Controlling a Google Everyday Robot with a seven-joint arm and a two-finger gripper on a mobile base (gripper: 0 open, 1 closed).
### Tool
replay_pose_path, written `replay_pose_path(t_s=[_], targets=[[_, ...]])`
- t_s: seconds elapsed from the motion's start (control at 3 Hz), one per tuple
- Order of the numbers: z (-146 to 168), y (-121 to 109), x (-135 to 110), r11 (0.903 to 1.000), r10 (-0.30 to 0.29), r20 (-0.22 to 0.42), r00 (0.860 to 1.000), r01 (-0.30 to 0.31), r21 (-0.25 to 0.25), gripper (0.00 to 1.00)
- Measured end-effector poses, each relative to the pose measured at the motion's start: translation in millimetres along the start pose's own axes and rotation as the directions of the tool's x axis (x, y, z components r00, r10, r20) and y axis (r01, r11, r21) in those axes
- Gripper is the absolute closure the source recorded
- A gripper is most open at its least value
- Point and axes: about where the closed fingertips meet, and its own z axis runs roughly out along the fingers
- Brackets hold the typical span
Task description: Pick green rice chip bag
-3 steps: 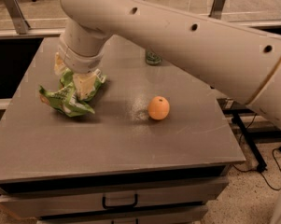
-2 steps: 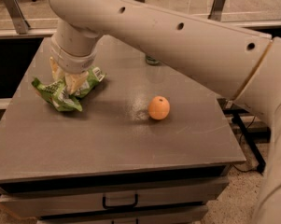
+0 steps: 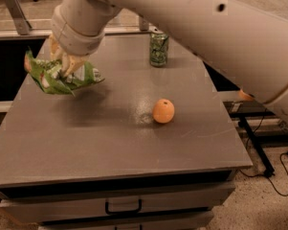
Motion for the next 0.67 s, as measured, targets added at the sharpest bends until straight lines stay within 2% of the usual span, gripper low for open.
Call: replay_pose_path(t_s=[0.33, 0.67], targets=[[-54.2, -6.1, -0.2, 0.9955, 0.043, -0.003, 0.999, -0.042, 0.085, 1.00], [-59.4, -5.2, 0.3, 0.9946, 0.050, -0.002, 0.999, -0.050, 0.091, 1.00]])
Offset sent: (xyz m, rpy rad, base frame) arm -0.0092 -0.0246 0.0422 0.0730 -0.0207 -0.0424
